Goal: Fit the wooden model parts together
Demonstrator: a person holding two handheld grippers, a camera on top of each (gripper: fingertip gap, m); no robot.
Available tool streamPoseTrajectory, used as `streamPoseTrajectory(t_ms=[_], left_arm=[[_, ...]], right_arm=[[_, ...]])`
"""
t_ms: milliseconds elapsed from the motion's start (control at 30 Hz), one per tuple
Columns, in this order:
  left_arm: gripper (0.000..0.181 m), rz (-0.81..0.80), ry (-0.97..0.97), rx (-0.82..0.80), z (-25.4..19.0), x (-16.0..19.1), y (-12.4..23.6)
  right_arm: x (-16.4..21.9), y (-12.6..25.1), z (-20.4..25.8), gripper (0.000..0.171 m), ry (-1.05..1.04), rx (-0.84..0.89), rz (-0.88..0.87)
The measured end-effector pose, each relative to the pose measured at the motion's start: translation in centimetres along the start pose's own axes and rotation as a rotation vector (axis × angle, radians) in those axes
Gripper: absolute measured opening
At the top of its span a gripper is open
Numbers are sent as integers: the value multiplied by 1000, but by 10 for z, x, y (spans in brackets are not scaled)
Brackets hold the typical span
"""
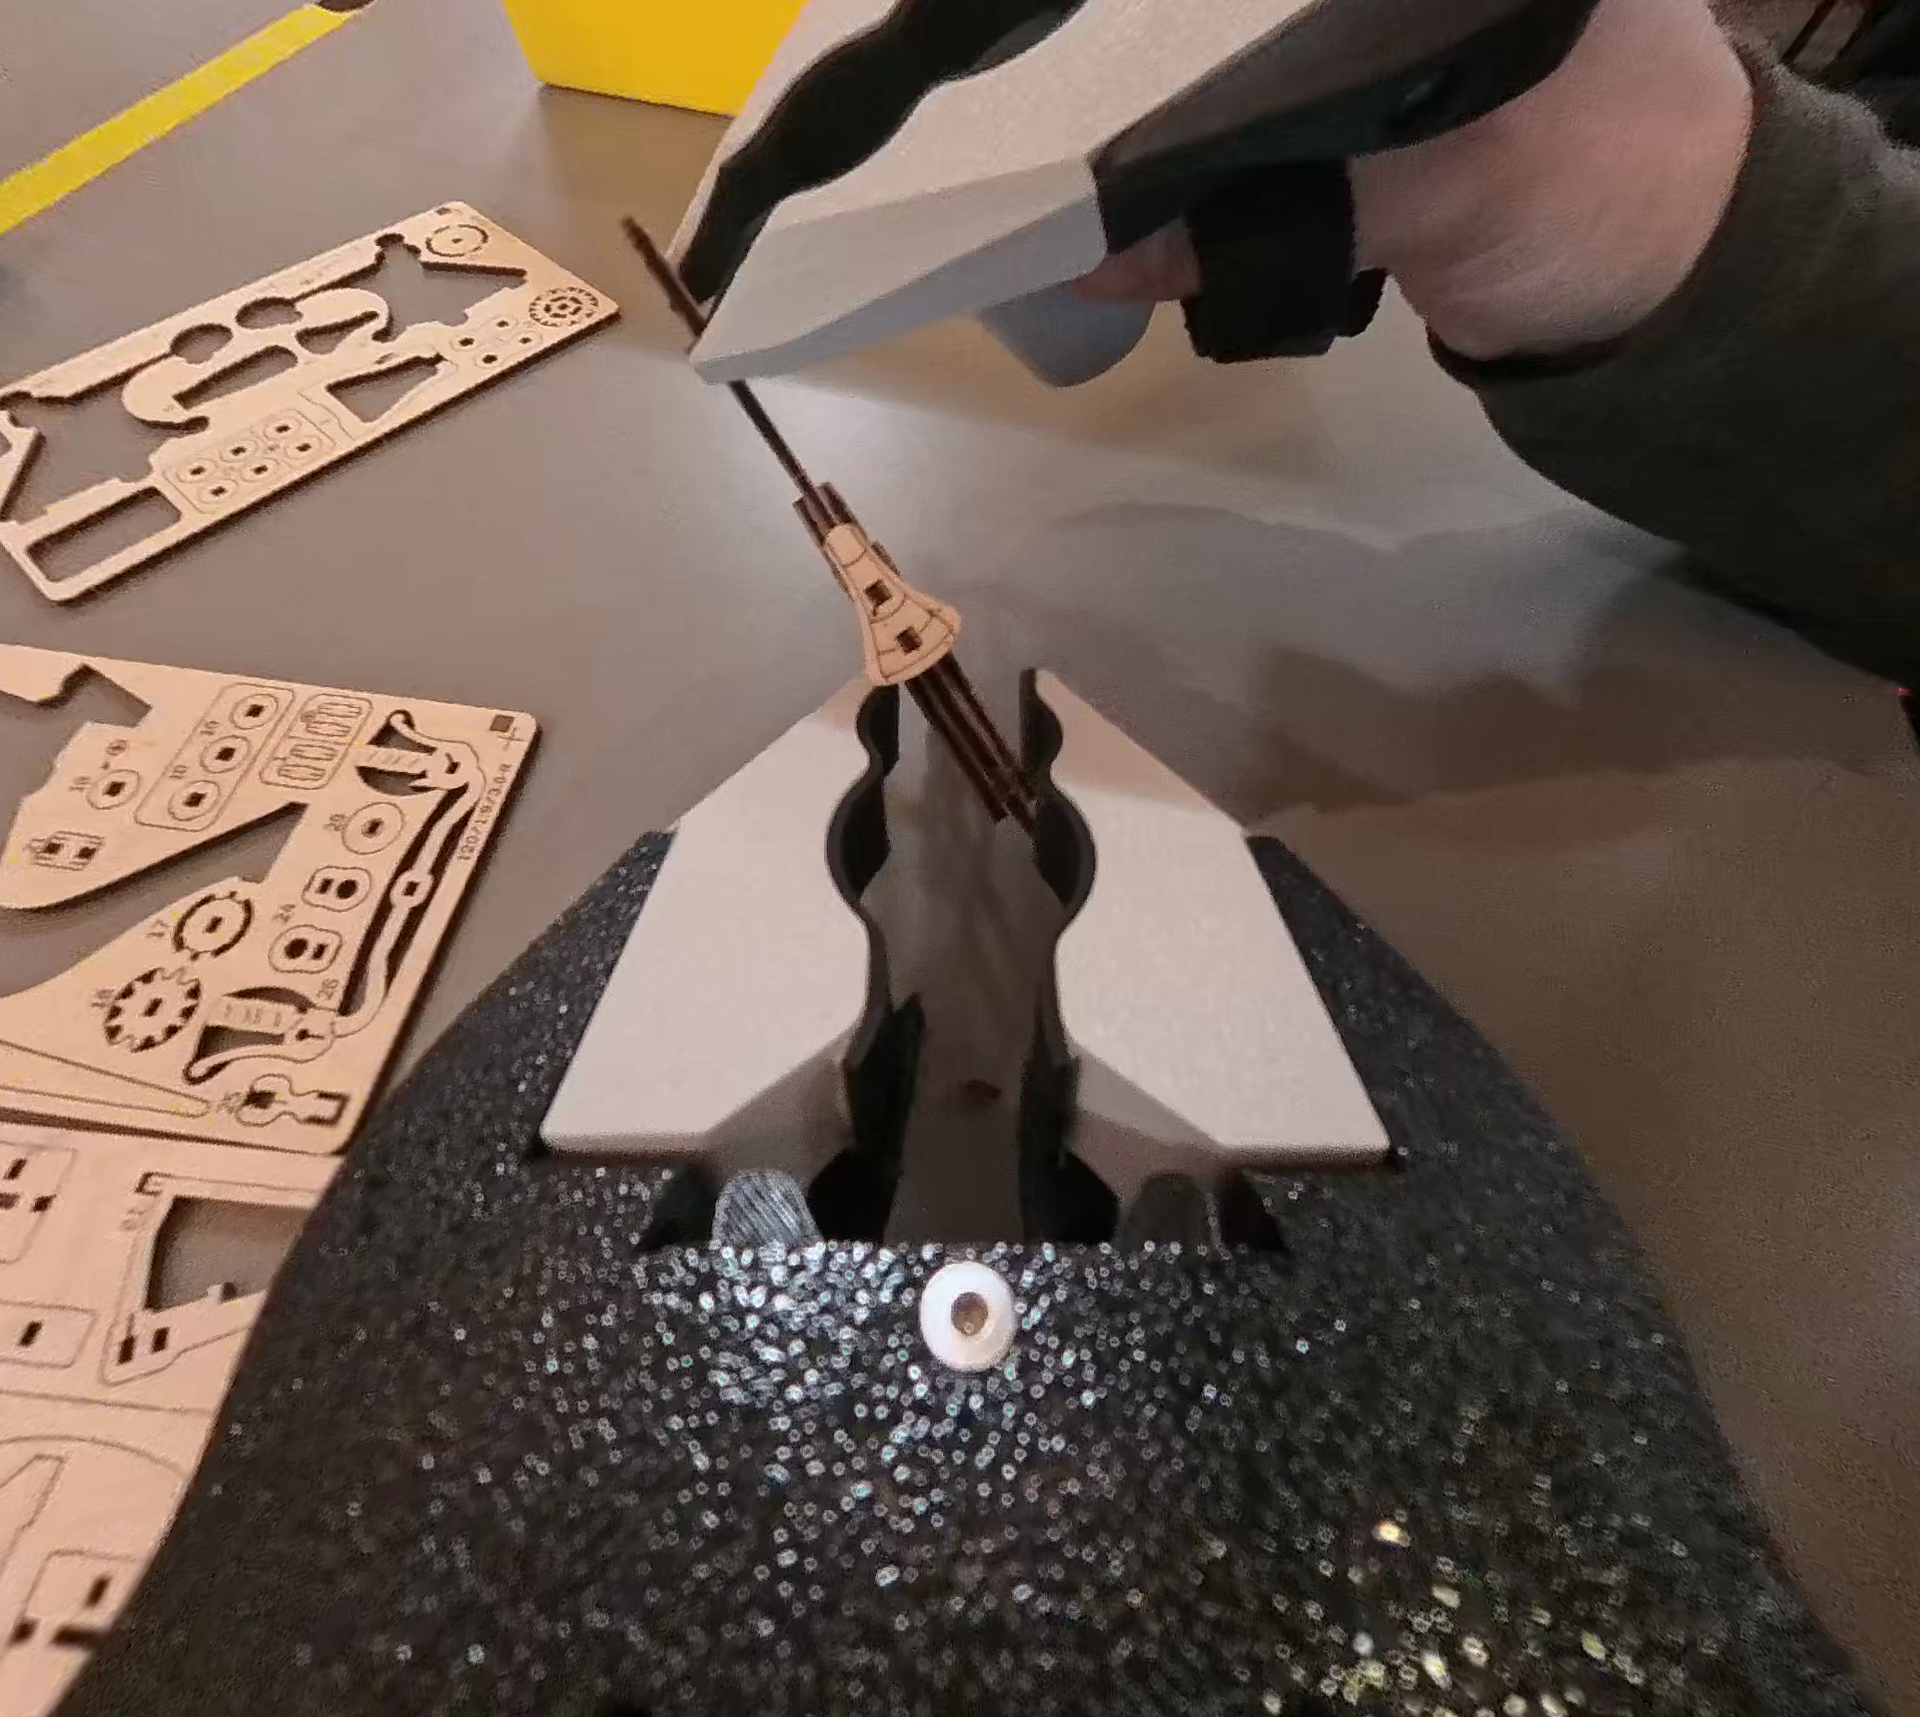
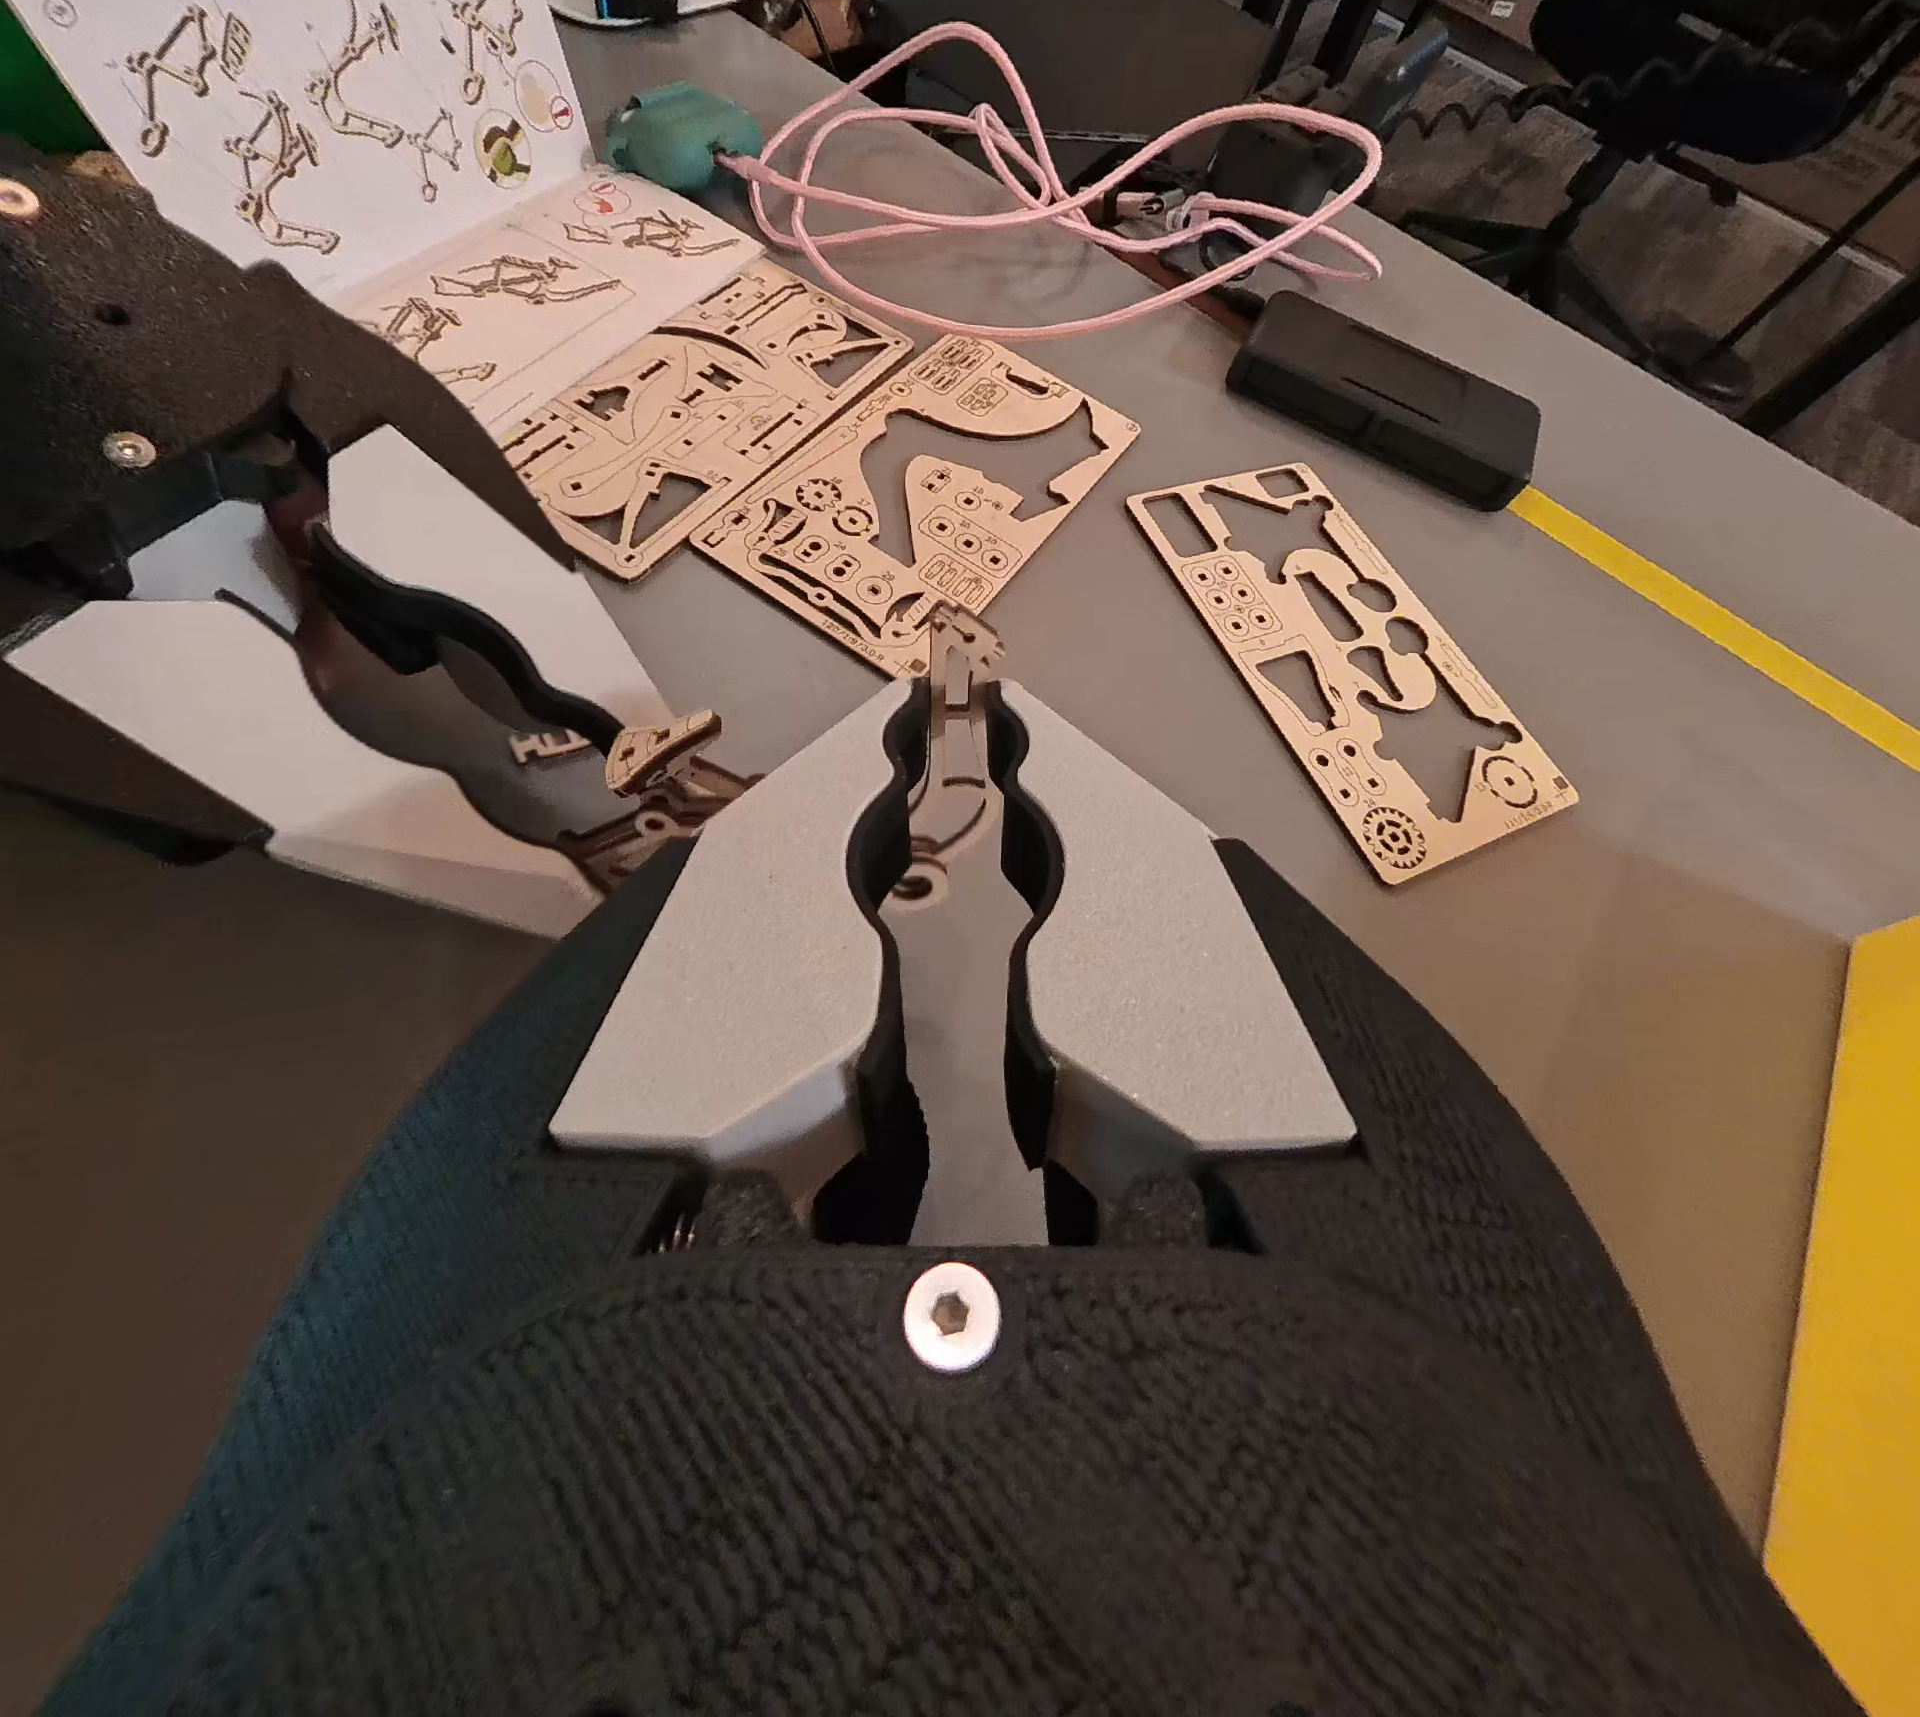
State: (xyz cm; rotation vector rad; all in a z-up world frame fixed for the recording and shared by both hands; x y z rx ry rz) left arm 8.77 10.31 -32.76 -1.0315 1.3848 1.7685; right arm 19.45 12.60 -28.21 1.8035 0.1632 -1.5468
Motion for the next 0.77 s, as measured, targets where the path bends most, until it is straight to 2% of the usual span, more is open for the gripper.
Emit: streamPoseTrajectory(t_ms=[200,300,400,433,533,633,767], left_arm=[[12,-68,-6,-31,13,-1,12],[7,-147,-13,-48,24,-5,25],[5,-215,-106,-4,26,-11,37],[5,-208,-162,-4,26,-12,40],[5,-173,-337,-13,24,-12,47],[5,-118,-450,21,18,-10,49],[5,-68,-508,77,12,-6,47]], right_arm=[[-4,6,-2,13,33,-45,-60],[-9,14,-1,27,28,-175,-160],[-14,24,-3,53,37,-286,-260],[-14,28,-3,62,66,-305,-286],[-9,38,4,76,274,-321,-302],[1,37,19,74,549,-244,-269],[11,26,46,56,754,-240,-206]])
Point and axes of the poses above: each gripper's, where its closed fingertips meet, y back along the fingers, x out of its underside, z = x × y across the jaws, the point moved 7 cm from there along y, back along the fingers, and after that the axes turned 11 degrees about -y, right-handed, at the moved point
